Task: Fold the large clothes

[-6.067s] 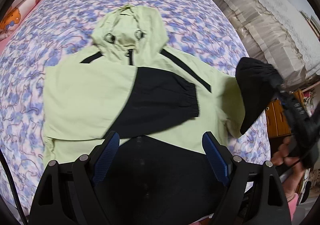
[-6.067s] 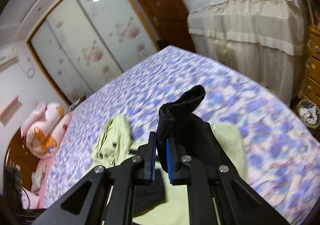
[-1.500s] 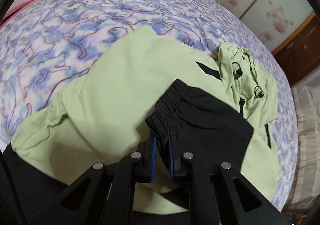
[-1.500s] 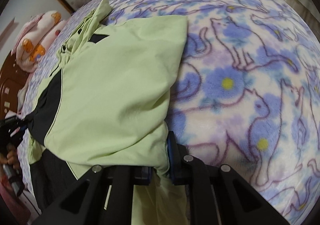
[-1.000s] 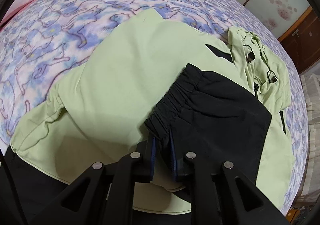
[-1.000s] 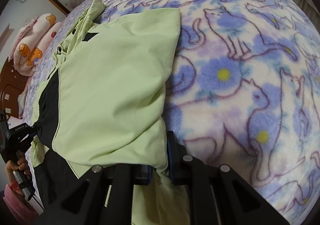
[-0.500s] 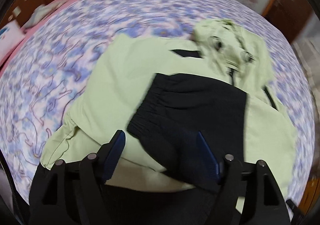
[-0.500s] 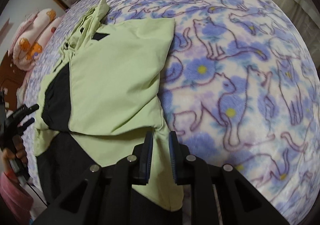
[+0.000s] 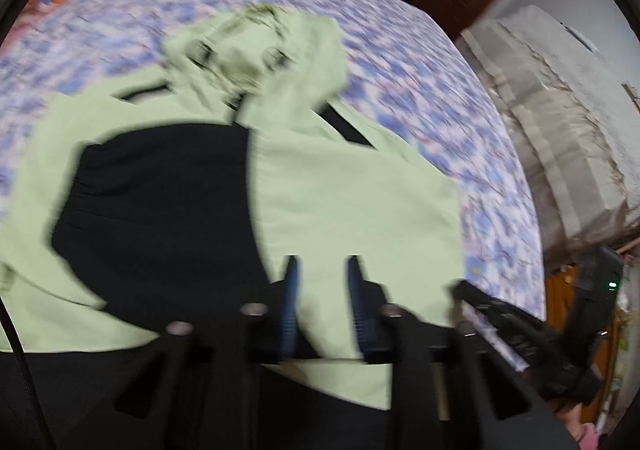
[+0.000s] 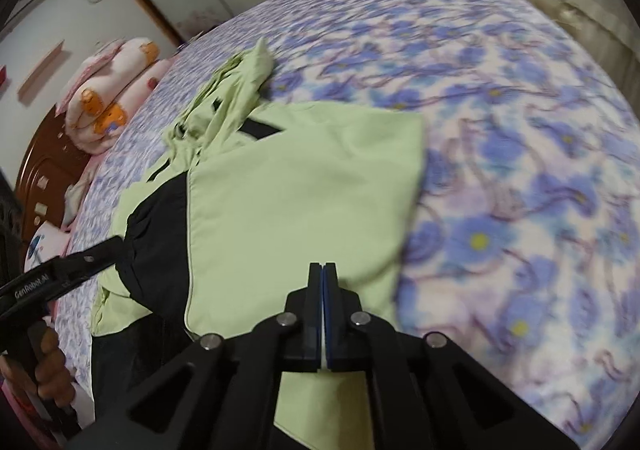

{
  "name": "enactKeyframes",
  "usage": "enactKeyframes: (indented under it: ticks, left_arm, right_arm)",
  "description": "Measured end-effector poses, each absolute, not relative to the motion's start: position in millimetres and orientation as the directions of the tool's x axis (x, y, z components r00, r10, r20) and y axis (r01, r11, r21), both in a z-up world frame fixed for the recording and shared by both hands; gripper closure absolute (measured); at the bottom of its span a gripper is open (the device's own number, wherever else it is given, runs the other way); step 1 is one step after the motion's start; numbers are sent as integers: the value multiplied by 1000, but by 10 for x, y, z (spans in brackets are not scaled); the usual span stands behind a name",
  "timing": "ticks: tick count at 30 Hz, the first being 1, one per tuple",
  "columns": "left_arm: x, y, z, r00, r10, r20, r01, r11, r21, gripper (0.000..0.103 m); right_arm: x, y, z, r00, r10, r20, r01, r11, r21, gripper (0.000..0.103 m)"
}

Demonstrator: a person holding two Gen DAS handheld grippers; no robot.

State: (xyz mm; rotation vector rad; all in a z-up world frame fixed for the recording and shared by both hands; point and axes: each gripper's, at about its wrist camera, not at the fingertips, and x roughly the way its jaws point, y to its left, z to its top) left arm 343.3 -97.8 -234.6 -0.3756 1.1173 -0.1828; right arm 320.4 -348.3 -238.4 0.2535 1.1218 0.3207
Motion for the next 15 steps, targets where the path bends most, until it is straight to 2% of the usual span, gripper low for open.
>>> enactKeyframes:
  ticks: [3,8,12,15]
  left_arm:
    - [3477,-1210,-2583,374,-361,-855,-24,917,-397,95]
    - [3460,-1278,-2987,291,-199,-936,-56,973,-224,97]
    - [3417,-980,-3061,294,-289,-911,-106,937,-332,100]
    - [3400,-791,-2988,318,-146,-937,-134,971,-197,100]
  right_arm:
    - [3252,-3379,-2538,367,402,-839,-120,915,386,103]
    - [3275,-3344,-2788,322,353,-878,-111,936,335,103]
    - [3243,-3482,-2811,318,283,-905,-113,959,260,103]
    - [3213,-3656,-2760,327,262,-908,-89,965,247,103]
